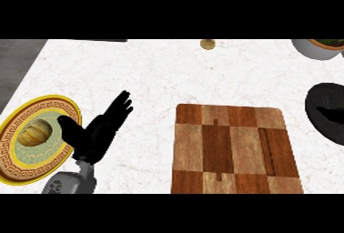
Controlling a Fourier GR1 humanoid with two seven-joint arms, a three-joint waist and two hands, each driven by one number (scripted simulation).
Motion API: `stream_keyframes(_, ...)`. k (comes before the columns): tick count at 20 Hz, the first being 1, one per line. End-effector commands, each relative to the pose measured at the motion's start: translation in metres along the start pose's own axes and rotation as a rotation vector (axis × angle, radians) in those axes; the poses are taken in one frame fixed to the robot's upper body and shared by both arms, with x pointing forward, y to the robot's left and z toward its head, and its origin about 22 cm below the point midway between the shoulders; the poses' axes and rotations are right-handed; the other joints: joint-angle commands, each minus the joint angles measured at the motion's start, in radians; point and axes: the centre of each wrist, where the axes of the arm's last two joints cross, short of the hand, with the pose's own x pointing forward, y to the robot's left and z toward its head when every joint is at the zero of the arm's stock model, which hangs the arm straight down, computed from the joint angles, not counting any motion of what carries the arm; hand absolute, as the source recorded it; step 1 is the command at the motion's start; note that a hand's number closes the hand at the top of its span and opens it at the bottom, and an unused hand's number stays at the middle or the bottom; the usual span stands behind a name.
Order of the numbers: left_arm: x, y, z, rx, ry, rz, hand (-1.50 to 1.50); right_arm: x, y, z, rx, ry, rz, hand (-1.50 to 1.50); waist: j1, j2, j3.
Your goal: Pick the eggplant from the cutting board and place it in the pan
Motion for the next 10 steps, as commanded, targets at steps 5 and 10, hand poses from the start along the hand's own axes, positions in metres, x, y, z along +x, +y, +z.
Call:
stream_keyframes(5, -0.003, -0.003, -0.001, 0.024, 0.022, 0.024, 0.0, 0.011, -0.016, -0.016, -0.072, -0.038, -0.443, -1.5, -0.026, -0.007, 0.001)
stream_keyframes(10, -0.005, 0.005, 0.006, 0.039, 0.0, 0.015, 0.0, -0.025, -0.031, -0.001, 0.02, 0.031, -0.572, -1.5, -0.023, -0.008, -0.001)
